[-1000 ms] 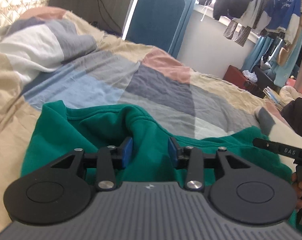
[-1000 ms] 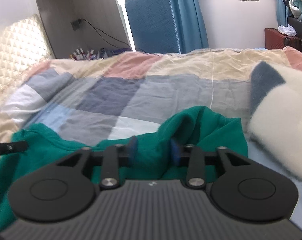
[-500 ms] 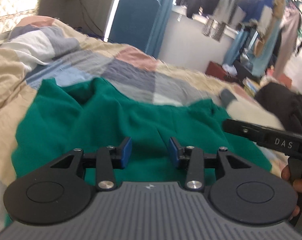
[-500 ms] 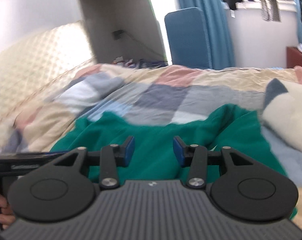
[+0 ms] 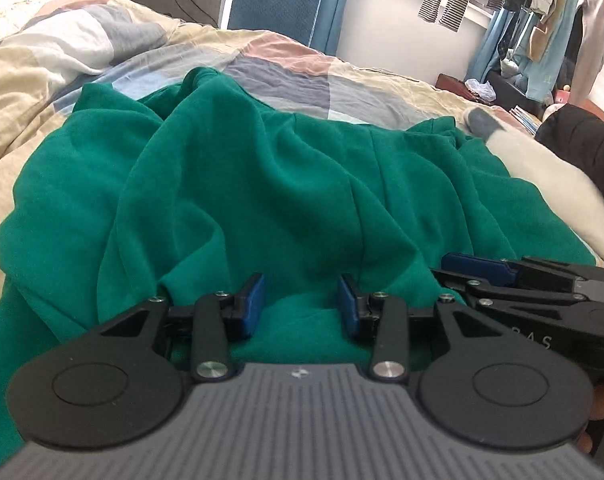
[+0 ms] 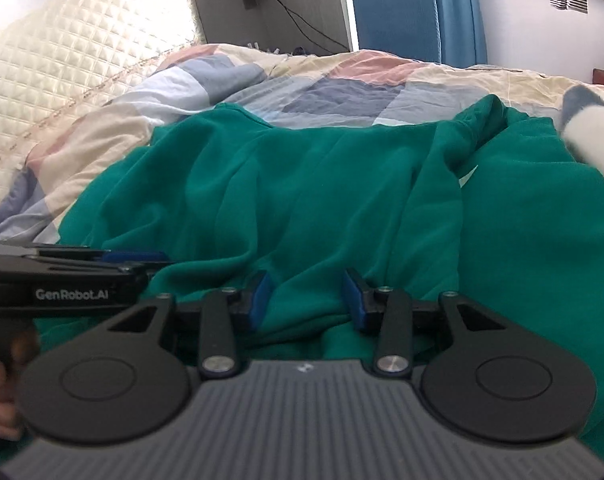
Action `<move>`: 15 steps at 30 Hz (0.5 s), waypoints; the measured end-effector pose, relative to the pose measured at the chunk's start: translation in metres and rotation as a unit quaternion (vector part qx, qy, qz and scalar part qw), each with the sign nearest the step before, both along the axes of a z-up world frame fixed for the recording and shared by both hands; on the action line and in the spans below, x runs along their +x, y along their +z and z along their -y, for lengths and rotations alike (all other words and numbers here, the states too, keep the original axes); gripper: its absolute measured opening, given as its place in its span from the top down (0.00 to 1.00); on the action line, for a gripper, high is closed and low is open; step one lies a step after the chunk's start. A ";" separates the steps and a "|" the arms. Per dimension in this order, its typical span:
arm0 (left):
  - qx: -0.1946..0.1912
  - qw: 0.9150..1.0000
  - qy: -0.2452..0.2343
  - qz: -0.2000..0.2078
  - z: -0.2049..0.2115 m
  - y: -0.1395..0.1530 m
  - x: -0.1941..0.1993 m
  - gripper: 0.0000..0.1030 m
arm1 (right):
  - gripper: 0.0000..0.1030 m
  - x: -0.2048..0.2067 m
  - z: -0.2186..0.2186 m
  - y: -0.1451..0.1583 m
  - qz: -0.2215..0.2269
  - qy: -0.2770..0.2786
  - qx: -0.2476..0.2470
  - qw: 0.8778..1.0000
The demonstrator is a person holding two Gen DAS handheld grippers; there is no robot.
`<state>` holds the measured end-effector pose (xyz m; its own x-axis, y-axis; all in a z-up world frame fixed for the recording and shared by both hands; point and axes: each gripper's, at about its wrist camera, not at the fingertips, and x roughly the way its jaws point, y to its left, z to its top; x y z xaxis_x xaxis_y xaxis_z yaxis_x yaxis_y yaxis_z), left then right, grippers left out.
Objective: Fold large clothes
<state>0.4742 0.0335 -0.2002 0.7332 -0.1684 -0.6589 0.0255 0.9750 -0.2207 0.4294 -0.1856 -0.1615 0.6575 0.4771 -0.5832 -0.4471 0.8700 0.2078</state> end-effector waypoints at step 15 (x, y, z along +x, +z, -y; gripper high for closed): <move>0.011 0.999 0.018 0.034 -0.008 0.080 -0.119 0.39 | 0.58 -0.095 0.065 0.072 0.008 -0.051 0.027 0.998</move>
<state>0.3555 0.0418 -0.1199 0.7821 -0.1277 -0.6100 0.0050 0.9800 -0.1988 0.3340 -0.2505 -0.0899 0.7134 0.4381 -0.5469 -0.3612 0.8987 0.2487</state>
